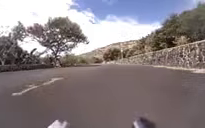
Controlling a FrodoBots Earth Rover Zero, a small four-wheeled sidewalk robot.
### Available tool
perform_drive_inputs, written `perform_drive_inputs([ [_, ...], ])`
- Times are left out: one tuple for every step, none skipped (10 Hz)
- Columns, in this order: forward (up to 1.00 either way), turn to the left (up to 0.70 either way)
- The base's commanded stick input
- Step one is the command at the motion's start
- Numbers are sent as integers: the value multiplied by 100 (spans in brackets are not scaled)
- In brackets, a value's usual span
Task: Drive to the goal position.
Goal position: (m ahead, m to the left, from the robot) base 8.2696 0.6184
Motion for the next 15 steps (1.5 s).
perform_drive_inputs([
  [85,0],
  [85,0],
  [85,0],
  [85,0],
  [85,0],
  [85,0],
  [85,0],
  [85,0],
  [85,0],
  [85,0],
  [85,0],
  [85,0],
  [85,0],
  [85,0],
  [85,0],
])
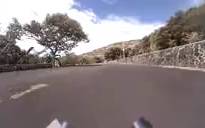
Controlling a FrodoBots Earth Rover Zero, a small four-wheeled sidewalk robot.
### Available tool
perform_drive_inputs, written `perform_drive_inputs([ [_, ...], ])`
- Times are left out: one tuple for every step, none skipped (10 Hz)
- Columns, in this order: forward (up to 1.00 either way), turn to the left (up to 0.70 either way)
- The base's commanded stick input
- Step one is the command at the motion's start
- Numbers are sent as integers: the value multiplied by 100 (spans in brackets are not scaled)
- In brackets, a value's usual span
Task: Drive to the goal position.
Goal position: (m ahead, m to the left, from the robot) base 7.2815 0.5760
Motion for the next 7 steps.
perform_drive_inputs([
  [85,0],
  [85,0],
  [85,0],
  [85,0],
  [85,0],
  [85,0],
  [85,0],
])
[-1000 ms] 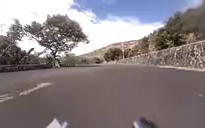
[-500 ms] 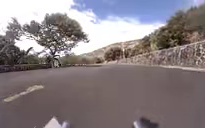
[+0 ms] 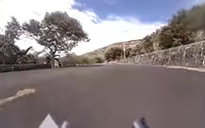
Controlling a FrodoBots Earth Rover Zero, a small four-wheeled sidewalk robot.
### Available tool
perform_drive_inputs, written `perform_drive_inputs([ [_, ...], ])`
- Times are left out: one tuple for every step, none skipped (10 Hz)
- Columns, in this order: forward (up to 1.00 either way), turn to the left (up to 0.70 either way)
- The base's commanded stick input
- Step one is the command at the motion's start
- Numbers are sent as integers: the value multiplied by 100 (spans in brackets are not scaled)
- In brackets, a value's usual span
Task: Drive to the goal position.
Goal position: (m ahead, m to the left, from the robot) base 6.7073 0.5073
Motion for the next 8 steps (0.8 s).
perform_drive_inputs([
  [85,0],
  [85,0],
  [85,0],
  [85,0],
  [85,0],
  [85,0],
  [85,0],
  [85,0],
])
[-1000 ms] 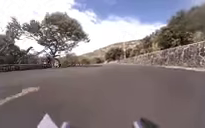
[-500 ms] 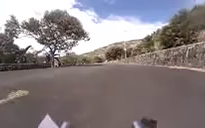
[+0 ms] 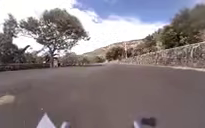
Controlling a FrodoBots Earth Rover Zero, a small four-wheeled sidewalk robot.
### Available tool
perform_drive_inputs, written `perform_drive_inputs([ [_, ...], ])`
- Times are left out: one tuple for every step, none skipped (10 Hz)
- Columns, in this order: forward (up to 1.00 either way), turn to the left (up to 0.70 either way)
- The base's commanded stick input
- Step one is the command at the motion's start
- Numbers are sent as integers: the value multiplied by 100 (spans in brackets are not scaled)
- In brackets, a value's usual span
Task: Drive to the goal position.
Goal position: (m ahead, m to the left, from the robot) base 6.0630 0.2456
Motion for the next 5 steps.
perform_drive_inputs([
  [85,0],
  [85,0],
  [85,0],
  [85,0],
  [85,0],
])
